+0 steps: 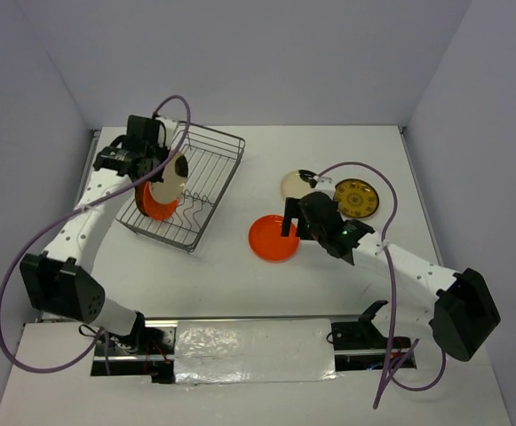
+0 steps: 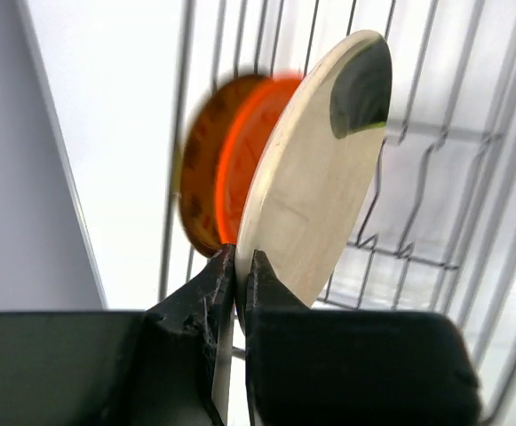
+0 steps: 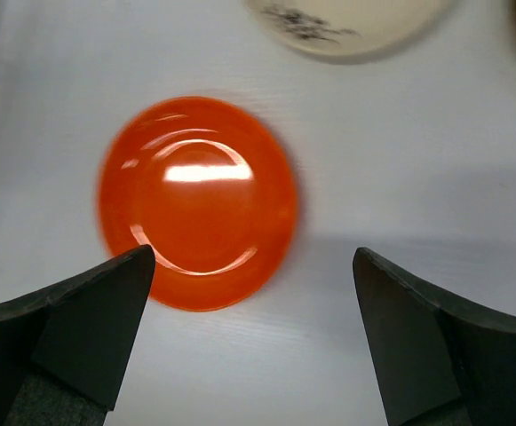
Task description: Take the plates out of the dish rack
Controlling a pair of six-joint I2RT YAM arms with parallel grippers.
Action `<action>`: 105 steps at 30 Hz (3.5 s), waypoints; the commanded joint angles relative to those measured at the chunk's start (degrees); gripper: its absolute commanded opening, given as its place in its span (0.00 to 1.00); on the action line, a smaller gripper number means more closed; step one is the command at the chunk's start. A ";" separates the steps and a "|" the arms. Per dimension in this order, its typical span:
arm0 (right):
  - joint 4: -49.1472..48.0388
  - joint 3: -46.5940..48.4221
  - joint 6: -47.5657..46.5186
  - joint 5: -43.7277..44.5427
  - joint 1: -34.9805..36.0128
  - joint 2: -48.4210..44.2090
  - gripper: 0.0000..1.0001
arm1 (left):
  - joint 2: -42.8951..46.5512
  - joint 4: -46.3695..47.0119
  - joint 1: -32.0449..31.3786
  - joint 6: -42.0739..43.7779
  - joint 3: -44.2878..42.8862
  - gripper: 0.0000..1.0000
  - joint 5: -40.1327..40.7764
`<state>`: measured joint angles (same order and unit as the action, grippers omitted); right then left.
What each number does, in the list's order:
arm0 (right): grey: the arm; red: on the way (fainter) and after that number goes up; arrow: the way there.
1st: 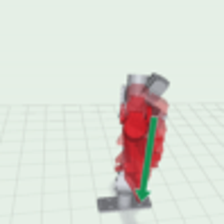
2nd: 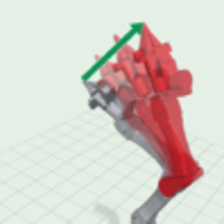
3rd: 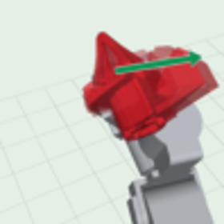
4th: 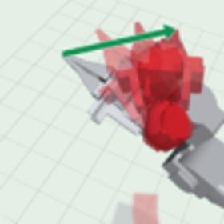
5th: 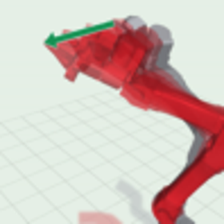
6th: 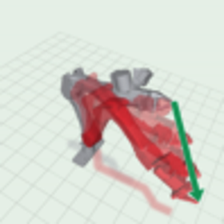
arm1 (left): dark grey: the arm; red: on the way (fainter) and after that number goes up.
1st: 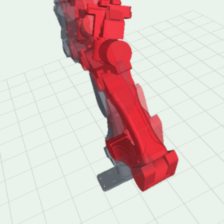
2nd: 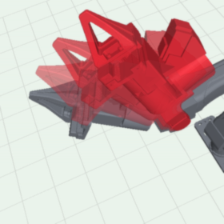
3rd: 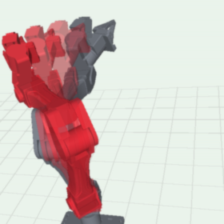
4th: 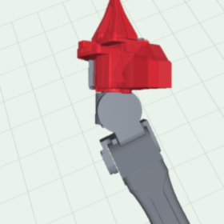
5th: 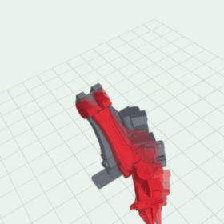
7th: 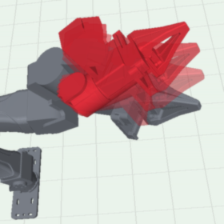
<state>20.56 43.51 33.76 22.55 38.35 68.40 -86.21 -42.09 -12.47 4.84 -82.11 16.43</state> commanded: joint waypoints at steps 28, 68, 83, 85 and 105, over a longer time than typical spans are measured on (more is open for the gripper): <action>-43.07 7.21 -3.45 -39.98 -3.43 1.92 0.00 | 17.13 5.42 0.08 -4.21 0.28 0.99 -43.65; -5.79 15.38 -5.37 -4.70 -16.30 10.71 1.00 | 12.23 7.63 1.04 3.68 11.70 0.63 4.22; -4.74 7.30 -4.67 -2.86 -9.08 -5.03 1.00 | -3.78 18.97 2.71 3.51 9.69 0.54 9.77; -4.39 7.03 -4.58 -2.60 -8.64 -5.73 1.00 | -5.71 19.06 3.06 3.42 8.99 0.45 9.33; -39.91 1.67 -7.23 -43.30 -5.31 -9.87 1.00 | 12.10 -0.09 3.68 2.72 -10.89 0.00 -21.06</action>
<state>2.55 46.65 27.35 0.23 32.08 58.35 -79.48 -38.00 -8.62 8.84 -90.87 14.35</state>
